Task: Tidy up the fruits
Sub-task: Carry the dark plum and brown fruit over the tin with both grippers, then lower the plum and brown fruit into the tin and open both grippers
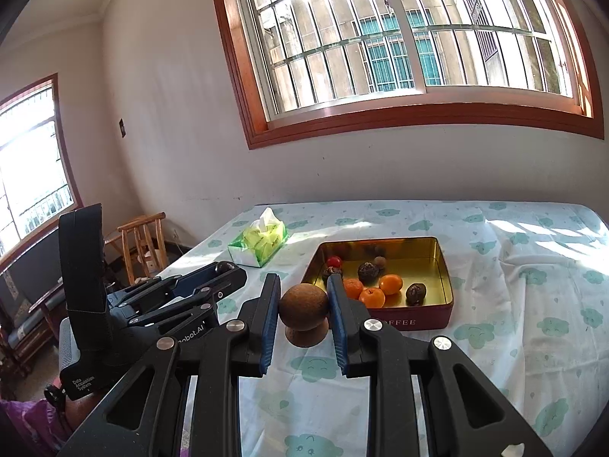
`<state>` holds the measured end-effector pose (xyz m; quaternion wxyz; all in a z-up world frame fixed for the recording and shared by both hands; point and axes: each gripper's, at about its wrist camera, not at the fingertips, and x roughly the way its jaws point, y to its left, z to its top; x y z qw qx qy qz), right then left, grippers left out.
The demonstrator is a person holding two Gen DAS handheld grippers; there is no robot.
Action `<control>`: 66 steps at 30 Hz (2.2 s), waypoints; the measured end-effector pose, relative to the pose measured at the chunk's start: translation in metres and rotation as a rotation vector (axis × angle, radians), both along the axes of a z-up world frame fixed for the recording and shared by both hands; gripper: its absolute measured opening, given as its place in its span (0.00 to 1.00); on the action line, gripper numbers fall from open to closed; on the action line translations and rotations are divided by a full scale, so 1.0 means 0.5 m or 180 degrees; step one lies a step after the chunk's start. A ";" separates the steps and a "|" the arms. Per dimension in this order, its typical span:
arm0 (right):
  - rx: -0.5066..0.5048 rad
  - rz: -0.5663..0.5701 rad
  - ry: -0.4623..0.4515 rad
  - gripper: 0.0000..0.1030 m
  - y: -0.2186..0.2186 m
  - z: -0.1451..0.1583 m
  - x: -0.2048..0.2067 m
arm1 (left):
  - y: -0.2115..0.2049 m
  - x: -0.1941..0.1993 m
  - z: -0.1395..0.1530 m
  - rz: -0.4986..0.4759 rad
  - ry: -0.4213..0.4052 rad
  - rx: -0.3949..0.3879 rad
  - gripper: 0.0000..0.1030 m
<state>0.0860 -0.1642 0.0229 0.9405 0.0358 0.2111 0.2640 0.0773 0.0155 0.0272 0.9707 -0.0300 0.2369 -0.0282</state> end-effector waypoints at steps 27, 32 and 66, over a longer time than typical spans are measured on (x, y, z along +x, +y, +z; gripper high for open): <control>0.0112 -0.0053 0.0010 0.23 -0.012 0.006 0.124 | -0.032 0.161 -0.005 -0.0001 0.0105 0.0074 0.27; 0.0109 -0.0084 0.0013 0.23 -0.017 0.004 0.144 | -0.037 0.186 -0.012 0.0001 0.0140 0.0084 0.27; -0.0039 -0.0244 0.0188 0.23 -0.020 -0.079 0.294 | -0.051 0.324 -0.076 0.0044 0.0324 0.0124 0.27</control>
